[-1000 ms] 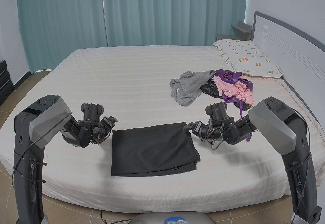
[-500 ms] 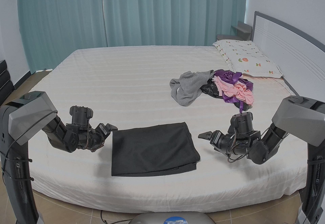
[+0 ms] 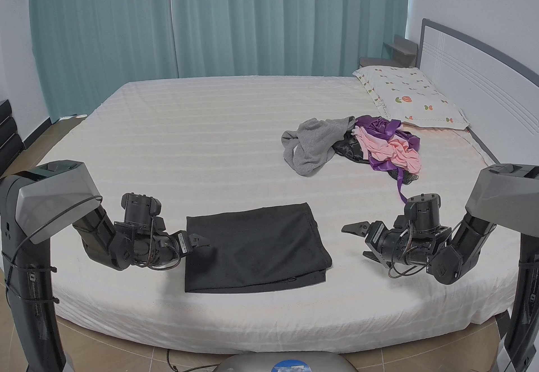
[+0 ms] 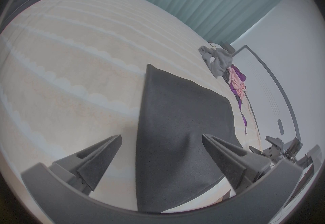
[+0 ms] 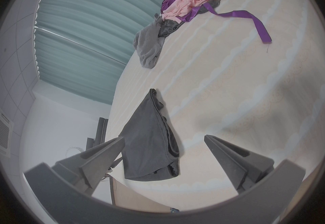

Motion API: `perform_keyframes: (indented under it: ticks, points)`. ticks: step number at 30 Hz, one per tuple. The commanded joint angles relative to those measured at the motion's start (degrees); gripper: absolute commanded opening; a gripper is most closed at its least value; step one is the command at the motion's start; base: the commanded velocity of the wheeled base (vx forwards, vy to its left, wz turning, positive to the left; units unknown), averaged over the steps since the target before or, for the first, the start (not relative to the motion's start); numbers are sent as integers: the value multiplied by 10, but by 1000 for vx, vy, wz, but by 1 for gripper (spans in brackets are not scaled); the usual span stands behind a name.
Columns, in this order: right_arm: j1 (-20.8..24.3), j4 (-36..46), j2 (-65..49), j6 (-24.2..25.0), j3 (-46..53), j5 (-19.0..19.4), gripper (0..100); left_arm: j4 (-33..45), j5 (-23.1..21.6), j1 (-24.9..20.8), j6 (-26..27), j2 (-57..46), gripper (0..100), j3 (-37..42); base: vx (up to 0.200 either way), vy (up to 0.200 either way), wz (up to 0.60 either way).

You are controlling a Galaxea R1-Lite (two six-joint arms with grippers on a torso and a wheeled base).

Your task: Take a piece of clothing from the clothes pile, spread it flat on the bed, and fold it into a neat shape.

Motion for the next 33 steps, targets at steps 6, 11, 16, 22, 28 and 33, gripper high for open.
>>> perform_keyframes:
  ticks: [6, 11, 16, 22, 28, 33]
  points:
    - [1, -14, 9, 0, 2, 2, 100, -46, -3, -5, 7, 33, 100, 3, 0, 0, 0]
    - [-1, -29, 10, 1, 2, 2, 100, -70, 4, -17, 8, 52, 100, -1, 0, 0, 0]
    - [-1, -42, 17, 1, 5, 2, 100, -78, 2, -17, 4, 51, 0, 0, 0, 0, 0]
    - [-1, -43, 17, 1, 5, 2, 100, -82, 3, -17, -4, 50, 0, 0, 0, 0, 0]
    - [-1, -43, 18, 1, 6, 2, 100, -115, 4, -16, -35, 49, 0, 8, 0, 0, 0]
    - [-1, -43, 18, 1, 6, 2, 100, -140, 5, -15, -40, 49, 0, 20, 0, 0, 0]
